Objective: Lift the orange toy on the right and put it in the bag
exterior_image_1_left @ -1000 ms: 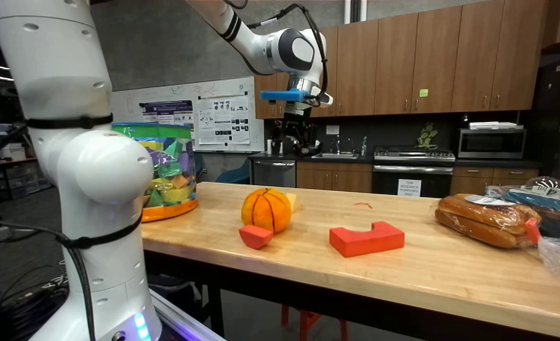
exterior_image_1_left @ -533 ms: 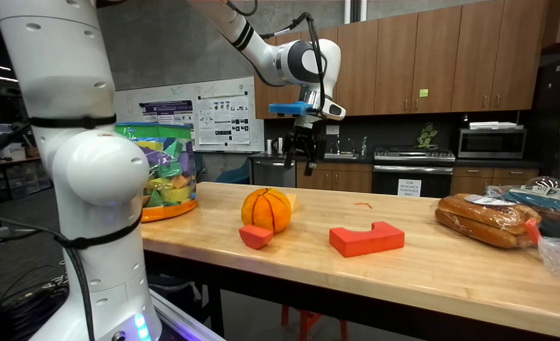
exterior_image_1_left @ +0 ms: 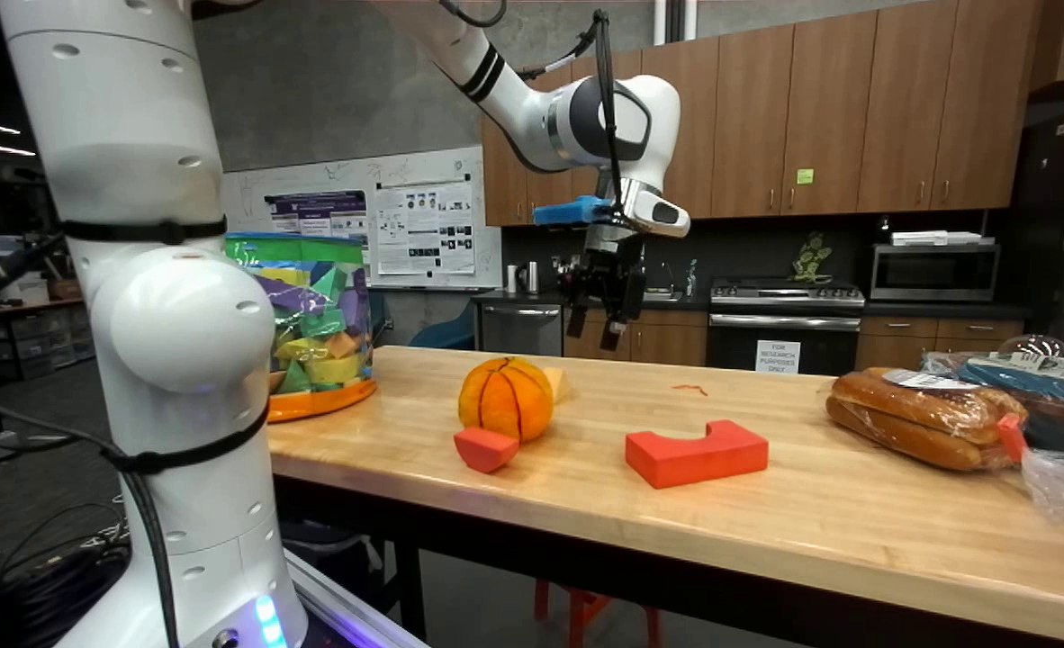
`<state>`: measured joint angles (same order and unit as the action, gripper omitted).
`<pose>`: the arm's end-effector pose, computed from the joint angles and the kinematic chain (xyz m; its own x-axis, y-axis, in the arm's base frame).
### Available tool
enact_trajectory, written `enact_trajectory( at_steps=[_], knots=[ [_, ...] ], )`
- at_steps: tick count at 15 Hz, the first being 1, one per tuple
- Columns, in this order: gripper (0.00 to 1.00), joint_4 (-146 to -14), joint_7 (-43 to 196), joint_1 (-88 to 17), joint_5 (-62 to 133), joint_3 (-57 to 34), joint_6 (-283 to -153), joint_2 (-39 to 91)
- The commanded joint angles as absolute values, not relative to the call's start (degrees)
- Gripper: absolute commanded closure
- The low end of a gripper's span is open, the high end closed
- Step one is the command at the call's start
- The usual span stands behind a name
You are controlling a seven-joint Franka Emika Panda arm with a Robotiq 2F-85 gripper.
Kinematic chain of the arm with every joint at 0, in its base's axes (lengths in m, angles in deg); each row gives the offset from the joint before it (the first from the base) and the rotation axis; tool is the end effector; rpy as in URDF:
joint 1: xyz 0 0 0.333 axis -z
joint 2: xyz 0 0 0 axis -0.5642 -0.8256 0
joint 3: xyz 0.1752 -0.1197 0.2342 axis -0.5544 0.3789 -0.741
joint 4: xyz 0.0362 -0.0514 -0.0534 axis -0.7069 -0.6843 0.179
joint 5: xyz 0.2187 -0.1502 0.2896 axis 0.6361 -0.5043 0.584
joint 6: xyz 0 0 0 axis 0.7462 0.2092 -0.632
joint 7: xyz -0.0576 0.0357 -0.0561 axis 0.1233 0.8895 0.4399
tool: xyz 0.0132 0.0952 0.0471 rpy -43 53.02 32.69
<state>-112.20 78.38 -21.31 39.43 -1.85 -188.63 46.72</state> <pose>0.4365 -0.2186 0.4061 0.8064 -0.5297 -0.2630 -0.5501 -0.8351 -0.0048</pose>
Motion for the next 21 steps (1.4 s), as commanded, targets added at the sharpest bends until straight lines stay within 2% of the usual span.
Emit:
enact_trajectory(
  at_steps=[1,10,21],
  knots=[
    [0.0,-110.21,81.93,-19.54,36.29,-0.76,-188.3,46.37],
    [0.0,-110.74,80.52,-19.28,36.66,-0.48,-188.68,46.66],
    [0.0,-109.46,101.83,-22.03,27.75,-4.77,-186.85,43.05]
  ],
)
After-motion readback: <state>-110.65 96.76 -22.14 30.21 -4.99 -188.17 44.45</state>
